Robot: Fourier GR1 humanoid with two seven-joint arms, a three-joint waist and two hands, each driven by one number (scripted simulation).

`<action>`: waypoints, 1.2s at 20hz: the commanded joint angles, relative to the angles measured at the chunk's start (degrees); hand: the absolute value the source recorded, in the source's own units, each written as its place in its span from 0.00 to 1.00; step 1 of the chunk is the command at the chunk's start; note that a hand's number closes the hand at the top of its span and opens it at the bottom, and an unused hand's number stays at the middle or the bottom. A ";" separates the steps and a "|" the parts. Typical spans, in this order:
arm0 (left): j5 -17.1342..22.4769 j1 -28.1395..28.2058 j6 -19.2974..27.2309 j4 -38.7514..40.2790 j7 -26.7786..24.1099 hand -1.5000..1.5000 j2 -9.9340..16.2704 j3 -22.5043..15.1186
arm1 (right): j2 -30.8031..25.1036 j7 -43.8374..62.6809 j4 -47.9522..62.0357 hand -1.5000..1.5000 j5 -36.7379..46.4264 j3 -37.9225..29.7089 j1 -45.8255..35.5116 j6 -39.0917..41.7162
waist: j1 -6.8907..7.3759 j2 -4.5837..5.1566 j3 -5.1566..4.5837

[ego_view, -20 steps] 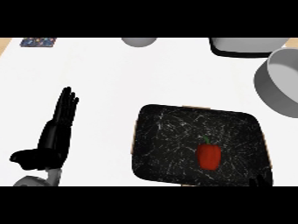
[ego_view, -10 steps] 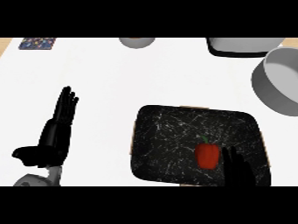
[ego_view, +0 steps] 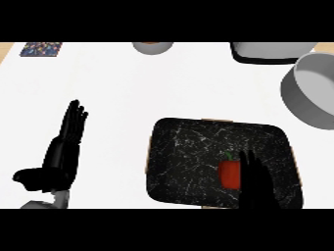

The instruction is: Pick the bell pepper from the tray and place it in the pot

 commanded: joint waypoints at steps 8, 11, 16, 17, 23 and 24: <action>-4.20 0.31 -2.64 1.42 0.30 0.50 -4.77 2.71 | -0.42 -1.33 10.24 0.00 -4.44 -3.66 -7.78 -2.48 | -0.02 0.00 0.00; -3.47 -1.55 -2.74 -0.60 2.98 0.50 -2.89 3.91 | -0.56 -0.33 10.62 1.00 5.87 0.43 -6.06 -9.83 | -0.19 -0.06 0.00; -1.74 1.98 -7.62 0.93 -1.56 0.50 -2.36 7.27 | -4.17 -1.96 5.68 1.00 4.29 -1.93 -5.28 -9.13 | -0.14 -0.04 -0.02; -5.01 0.94 -4.75 2.49 -1.60 0.50 -5.44 4.48 | -1.14 -1.71 11.86 1.00 5.84 -2.63 -9.81 -11.45 | -0.07 0.00 0.00; -4.08 0.72 -6.52 -1.26 2.00 0.50 -3.53 6.71 | 0.26 -4.38 19.32 1.00 -1.17 -6.49 -18.70 -2.91 | 0.76 0.19 0.02; -5.58 0.50 -5.62 1.25 -0.06 0.50 -5.23 5.00 | 0.18 -4.59 18.32 1.00 -3.93 -7.41 -22.11 4.70 | 1.18 0.44 -0.01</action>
